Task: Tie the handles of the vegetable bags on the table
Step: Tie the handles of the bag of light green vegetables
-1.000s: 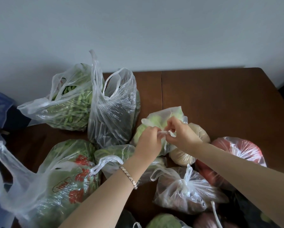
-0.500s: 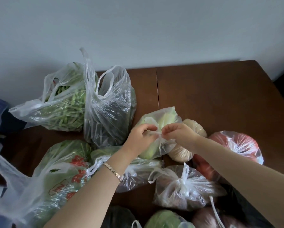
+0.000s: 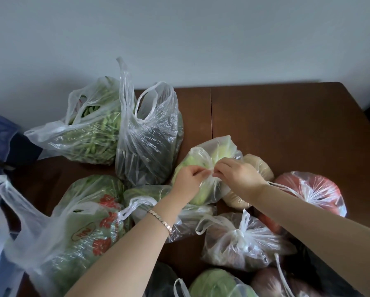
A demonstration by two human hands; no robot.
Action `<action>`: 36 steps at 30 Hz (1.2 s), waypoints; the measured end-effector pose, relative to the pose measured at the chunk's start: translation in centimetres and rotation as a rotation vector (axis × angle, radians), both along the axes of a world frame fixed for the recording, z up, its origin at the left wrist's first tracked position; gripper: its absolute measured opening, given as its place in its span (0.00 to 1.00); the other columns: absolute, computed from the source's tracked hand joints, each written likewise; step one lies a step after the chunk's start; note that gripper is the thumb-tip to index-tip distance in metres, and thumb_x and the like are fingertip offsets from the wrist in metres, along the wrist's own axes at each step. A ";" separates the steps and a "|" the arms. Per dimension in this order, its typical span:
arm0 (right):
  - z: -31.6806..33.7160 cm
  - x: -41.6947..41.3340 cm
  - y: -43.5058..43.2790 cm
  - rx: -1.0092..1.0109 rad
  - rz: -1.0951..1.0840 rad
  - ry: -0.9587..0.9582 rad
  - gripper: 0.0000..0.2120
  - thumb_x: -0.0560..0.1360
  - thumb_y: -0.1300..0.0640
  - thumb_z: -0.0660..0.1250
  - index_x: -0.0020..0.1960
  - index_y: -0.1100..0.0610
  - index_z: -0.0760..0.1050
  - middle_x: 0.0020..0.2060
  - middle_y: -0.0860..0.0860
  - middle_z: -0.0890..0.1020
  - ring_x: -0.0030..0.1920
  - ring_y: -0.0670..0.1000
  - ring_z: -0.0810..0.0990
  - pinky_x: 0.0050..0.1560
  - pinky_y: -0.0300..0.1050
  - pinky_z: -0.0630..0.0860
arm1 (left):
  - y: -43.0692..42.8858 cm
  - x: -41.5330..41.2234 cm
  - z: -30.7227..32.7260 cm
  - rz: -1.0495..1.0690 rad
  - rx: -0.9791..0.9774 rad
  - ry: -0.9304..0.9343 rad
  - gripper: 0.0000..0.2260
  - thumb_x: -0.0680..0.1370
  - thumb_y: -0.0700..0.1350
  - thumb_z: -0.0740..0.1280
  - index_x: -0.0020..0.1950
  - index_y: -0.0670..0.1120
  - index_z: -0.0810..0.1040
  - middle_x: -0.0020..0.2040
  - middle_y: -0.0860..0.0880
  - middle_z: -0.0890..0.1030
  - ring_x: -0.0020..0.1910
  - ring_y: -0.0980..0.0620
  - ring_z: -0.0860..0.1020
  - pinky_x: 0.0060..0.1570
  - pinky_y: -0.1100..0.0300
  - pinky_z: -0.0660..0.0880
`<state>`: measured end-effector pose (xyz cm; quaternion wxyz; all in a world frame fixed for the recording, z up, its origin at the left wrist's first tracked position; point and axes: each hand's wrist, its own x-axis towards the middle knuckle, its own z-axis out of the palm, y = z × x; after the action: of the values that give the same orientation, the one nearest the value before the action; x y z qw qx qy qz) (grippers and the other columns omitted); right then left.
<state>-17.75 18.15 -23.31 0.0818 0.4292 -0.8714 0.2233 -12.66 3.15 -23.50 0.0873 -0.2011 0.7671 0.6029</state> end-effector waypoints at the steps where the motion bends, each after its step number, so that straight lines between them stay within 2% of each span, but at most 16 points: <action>1: 0.1 -0.2 0.0 0.015 0.012 0.026 0.07 0.66 0.60 0.74 0.35 0.60 0.76 0.31 0.52 0.79 0.28 0.52 0.78 0.22 0.37 0.70 | 0.0 -0.1 0.0 0.017 0.031 -0.015 0.04 0.76 0.41 0.68 0.42 0.43 0.80 0.25 0.57 0.75 0.31 0.55 0.70 0.40 0.57 0.67; 3: 0.2 -0.4 0.0 0.023 0.056 0.081 0.05 0.68 0.60 0.71 0.35 0.59 0.77 0.32 0.51 0.79 0.29 0.52 0.78 0.20 0.38 0.71 | 0.1 -0.3 -0.1 0.035 0.056 -0.040 0.05 0.76 0.40 0.66 0.40 0.45 0.79 0.25 0.57 0.75 0.32 0.55 0.70 0.42 0.56 0.67; 5: 0.4 -0.4 0.1 0.030 0.099 0.130 0.03 0.69 0.62 0.68 0.36 0.59 0.78 0.32 0.52 0.80 0.29 0.52 0.79 0.19 0.39 0.72 | 0.1 -0.2 0.1 0.018 0.054 -0.048 0.06 0.77 0.40 0.65 0.40 0.45 0.78 0.28 0.57 0.75 0.33 0.56 0.71 0.41 0.59 0.69; 6: 0.5 -0.5 0.1 0.039 0.110 0.137 0.02 0.66 0.64 0.71 0.36 0.59 0.78 0.32 0.52 0.80 0.29 0.52 0.79 0.19 0.39 0.72 | 0.1 -0.2 0.3 0.005 0.059 -0.047 0.06 0.77 0.40 0.65 0.40 0.44 0.78 0.28 0.57 0.75 0.33 0.57 0.70 0.39 0.62 0.68; 9: 0.5 -0.4 -0.1 0.148 0.094 0.155 0.12 0.56 0.66 0.79 0.33 0.58 0.78 0.30 0.51 0.79 0.26 0.51 0.77 0.18 0.36 0.67 | 0.2 -0.3 0.6 -0.001 0.083 -0.073 0.06 0.78 0.40 0.64 0.43 0.42 0.78 0.33 0.53 0.75 0.34 0.58 0.71 0.38 0.67 0.69; 12: 0.6 -0.7 -0.6 0.326 0.049 0.221 0.14 0.50 0.62 0.80 0.29 0.55 0.76 0.29 0.49 0.77 0.25 0.48 0.74 0.19 0.36 0.60 | 0.3 -0.4 0.8 0.022 0.153 -0.117 0.08 0.77 0.39 0.65 0.39 0.46 0.79 0.38 0.47 0.78 0.43 0.51 0.74 0.47 0.59 0.71; 14: 1.1 -0.9 -0.8 0.354 0.006 0.243 0.13 0.49 0.60 0.79 0.26 0.55 0.75 0.28 0.49 0.76 0.25 0.48 0.73 0.19 0.34 0.58 | 0.2 -0.4 0.9 0.005 0.123 -0.114 0.06 0.76 0.40 0.66 0.39 0.45 0.80 0.41 0.44 0.80 0.45 0.49 0.75 0.49 0.55 0.71; 18: 1.8 -0.1 -1.2 0.350 -0.037 0.226 0.14 0.46 0.59 0.77 0.23 0.55 0.71 0.22 0.48 0.72 0.21 0.48 0.70 0.21 0.35 0.54 | -0.2 -0.6 1.0 0.030 0.034 -0.034 0.03 0.73 0.39 0.70 0.40 0.41 0.82 0.34 0.48 0.80 0.37 0.53 0.77 0.45 0.57 0.75; 22: 2.2 0.3 -1.0 0.441 -0.071 0.170 0.21 0.40 0.53 0.81 0.19 0.53 0.68 0.15 0.47 0.68 0.14 0.48 0.66 0.24 0.31 0.45 | 0.0 -0.9 1.0 0.056 -0.032 -0.004 0.09 0.71 0.40 0.71 0.31 0.41 0.81 0.27 0.49 0.77 0.33 0.47 0.74 0.44 0.47 0.75; 24: 2.2 0.1 -0.8 0.424 -0.093 0.146 0.22 0.43 0.52 0.79 0.18 0.52 0.65 0.14 0.47 0.62 0.13 0.48 0.61 0.31 0.29 0.40 | 0.5 -1.0 1.4 0.025 -0.122 0.006 0.11 0.73 0.40 0.69 0.32 0.36 0.79 0.25 0.49 0.75 0.31 0.48 0.73 0.42 0.51 0.74; 25: 2.3 0.0 -0.8 0.401 -0.102 0.147 0.20 0.49 0.52 0.75 0.18 0.53 0.63 0.15 0.47 0.59 0.14 0.48 0.57 0.33 0.29 0.38 | 0.7 -0.9 1.5 0.016 -0.172 0.016 0.13 0.74 0.40 0.68 0.31 0.36 0.79 0.25 0.49 0.75 0.30 0.50 0.72 0.42 0.54 0.73; 26: 2.3 0.2 -0.9 0.385 -0.095 0.145 0.15 0.55 0.53 0.68 0.17 0.54 0.64 0.15 0.47 0.59 0.15 0.48 0.55 0.32 0.29 0.39 | 0.8 -0.9 1.5 0.018 -0.226 0.030 0.14 0.75 0.40 0.67 0.29 0.39 0.77 0.26 0.49 0.75 0.30 0.51 0.72 0.41 0.56 0.72; 28: 2.1 0.9 -0.9 0.358 -0.051 0.121 0.13 0.61 0.54 0.55 0.18 0.54 0.67 0.15 0.48 0.64 0.14 0.49 0.59 0.25 0.30 0.46 | 0.9 -0.8 1.3 0.048 -0.325 0.059 0.16 0.75 0.41 0.66 0.27 0.43 0.76 0.27 0.47 0.76 0.31 0.50 0.73 0.40 0.55 0.73; 30: 1.6 1.2 -0.5 0.293 0.030 0.117 0.13 0.61 0.55 0.53 0.20 0.55 0.68 0.16 0.48 0.67 0.14 0.51 0.64 0.21 0.33 0.54 | 0.8 -0.7 1.0 0.061 -0.376 0.095 0.12 0.76 0.41 0.66 0.33 0.39 0.80 0.30 0.43 0.79 0.33 0.47 0.75 0.39 0.55 0.73; 32: 1.4 1.3 -0.2 0.270 0.068 0.112 0.12 0.61 0.56 0.54 0.21 0.56 0.69 0.17 0.49 0.68 0.16 0.51 0.65 0.22 0.33 0.56 | 0.6 -0.7 0.9 0.048 -0.426 0.120 0.11 0.76 0.42 0.66 0.38 0.37 0.82 0.32 0.43 0.80 0.33 0.48 0.75 0.36 0.56 0.71; 36: 1.2 1.1 -0.5 0.292 0.108 0.068 0.12 0.62 0.56 0.54 0.22 0.55 0.70 0.17 0.48 0.68 0.16 0.51 0.65 0.22 0.33 0.57 | 0.0 -1.2 0.5 0.085 -0.470 0.051 0.13 0.76 0.43 0.66 0.34 0.38 0.79 0.30 0.43 0.77 0.33 0.48 0.73 0.34 0.58 0.67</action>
<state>-16.60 17.61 -22.10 0.0357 0.4901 -0.8669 0.0835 -13.84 3.13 -22.96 -0.0070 -0.2327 0.8791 0.4159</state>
